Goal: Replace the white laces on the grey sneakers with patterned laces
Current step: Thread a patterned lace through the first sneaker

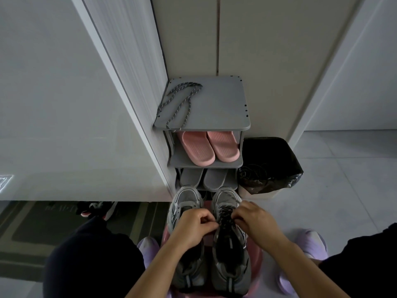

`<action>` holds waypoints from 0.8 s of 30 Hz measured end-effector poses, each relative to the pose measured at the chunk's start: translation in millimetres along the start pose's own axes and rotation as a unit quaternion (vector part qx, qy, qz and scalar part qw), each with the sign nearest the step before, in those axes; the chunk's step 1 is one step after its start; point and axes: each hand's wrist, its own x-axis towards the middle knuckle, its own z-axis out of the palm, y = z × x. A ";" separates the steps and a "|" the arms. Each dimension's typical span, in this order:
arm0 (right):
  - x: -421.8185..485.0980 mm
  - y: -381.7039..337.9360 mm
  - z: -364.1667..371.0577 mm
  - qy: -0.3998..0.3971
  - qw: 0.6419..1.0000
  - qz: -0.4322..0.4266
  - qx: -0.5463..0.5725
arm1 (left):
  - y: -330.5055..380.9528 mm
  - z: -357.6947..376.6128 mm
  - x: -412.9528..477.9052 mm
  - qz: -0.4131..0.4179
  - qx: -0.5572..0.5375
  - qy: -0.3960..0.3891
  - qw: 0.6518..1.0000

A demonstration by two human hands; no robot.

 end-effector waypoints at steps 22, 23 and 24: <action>-20.8 -16.9 -0.4 -0.131 0.962 0.194 0.141 | 15.3 27.1 -4.3 0.038 0.207 0.005 0.978; -19.3 -18.1 0.7 -0.130 0.964 0.195 0.128 | 16.0 27.7 -3.5 0.030 0.205 0.004 0.978; -18.2 -18.7 0.6 -0.132 0.965 0.195 0.118 | 14.9 27.7 -2.8 0.024 0.198 0.006 0.980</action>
